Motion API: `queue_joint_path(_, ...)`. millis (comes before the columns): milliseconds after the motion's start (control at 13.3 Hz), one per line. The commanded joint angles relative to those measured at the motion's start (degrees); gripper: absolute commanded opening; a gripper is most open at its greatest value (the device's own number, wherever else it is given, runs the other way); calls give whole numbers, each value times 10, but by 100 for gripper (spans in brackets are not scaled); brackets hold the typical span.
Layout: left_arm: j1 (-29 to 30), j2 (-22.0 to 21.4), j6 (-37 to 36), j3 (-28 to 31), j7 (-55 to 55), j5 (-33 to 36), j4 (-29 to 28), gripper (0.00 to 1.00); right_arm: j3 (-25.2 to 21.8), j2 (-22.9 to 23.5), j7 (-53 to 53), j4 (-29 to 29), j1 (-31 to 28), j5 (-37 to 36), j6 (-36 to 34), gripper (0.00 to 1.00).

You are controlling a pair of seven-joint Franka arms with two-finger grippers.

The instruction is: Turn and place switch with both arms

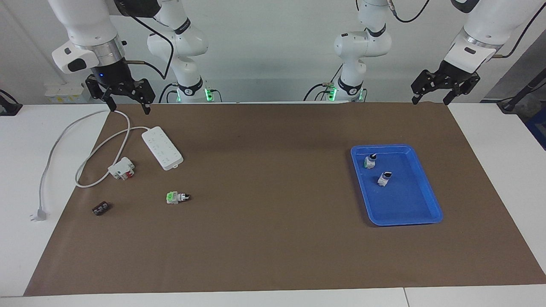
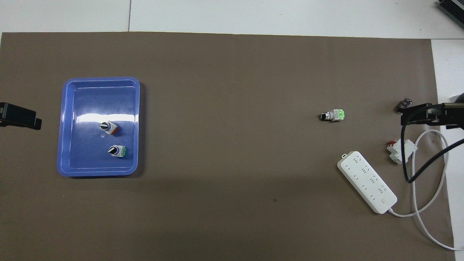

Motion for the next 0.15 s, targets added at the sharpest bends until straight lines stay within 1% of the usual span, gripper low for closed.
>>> queue_joint_path(0, 4, 9, -11, -5, -4, 10, 17, 100, 1, -10, -9, -8, -5, 12, -4, 100)
queue_joint_path(75, 4, 9, -11, -5, -3, 10, 17, 100, 1, -10, -9, -8, -5, 12, -4, 100)
